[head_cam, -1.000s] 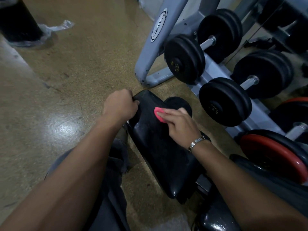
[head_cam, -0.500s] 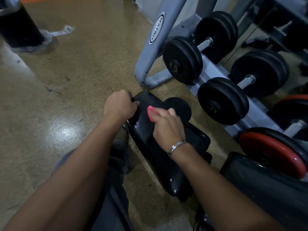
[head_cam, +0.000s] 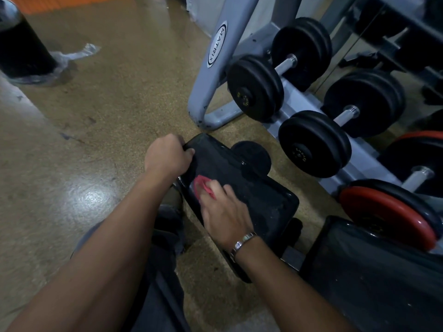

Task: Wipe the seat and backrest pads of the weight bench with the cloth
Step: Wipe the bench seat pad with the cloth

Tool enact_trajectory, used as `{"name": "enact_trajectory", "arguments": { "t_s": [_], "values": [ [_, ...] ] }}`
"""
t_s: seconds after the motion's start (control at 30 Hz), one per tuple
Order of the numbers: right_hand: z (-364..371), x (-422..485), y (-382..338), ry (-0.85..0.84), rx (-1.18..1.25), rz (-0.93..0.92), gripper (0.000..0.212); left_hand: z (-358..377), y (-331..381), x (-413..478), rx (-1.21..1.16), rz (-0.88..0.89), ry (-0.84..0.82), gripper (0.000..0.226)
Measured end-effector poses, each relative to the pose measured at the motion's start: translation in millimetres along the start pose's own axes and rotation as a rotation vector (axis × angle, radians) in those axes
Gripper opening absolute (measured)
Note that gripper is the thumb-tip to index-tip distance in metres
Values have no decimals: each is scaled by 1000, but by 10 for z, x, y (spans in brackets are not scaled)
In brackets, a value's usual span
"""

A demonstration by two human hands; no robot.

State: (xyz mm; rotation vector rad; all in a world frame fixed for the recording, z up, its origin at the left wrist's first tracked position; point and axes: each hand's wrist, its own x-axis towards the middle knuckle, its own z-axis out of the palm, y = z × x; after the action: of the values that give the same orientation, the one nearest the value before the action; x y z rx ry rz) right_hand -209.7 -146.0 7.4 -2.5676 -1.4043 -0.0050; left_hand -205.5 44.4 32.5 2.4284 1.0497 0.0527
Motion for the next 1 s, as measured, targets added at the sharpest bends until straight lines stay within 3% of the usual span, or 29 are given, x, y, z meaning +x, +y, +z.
{"name": "enact_trajectory", "arguments": {
  "t_s": [0.17,0.23,0.33,0.47,0.63,0.8,0.93,1.0],
  "values": [
    [29,179,-151,70,79,237,36,15,-9,-19,-24,16,2,25],
    [135,74,-223,105,74,155,30,13,-25,-34,-47,18,0,26],
    [154,-152,-73,73,35,-9,36,15,-26,-51,-45,2,-26,28],
    [155,-117,-72,105,35,241,46,52,12,-96,6,7,4,35],
    [205,-389,-142,97,10,155,50,102,113,-138,-5,232,84,45],
    [209,-226,-232,170,111,435,45,211,206,-183,-72,391,-8,44],
    [259,-554,-153,112,74,234,52,246,235,-230,-47,458,-11,51],
    [182,-542,5,101,54,269,51,244,232,-223,-47,468,-6,56]
  ]
}}
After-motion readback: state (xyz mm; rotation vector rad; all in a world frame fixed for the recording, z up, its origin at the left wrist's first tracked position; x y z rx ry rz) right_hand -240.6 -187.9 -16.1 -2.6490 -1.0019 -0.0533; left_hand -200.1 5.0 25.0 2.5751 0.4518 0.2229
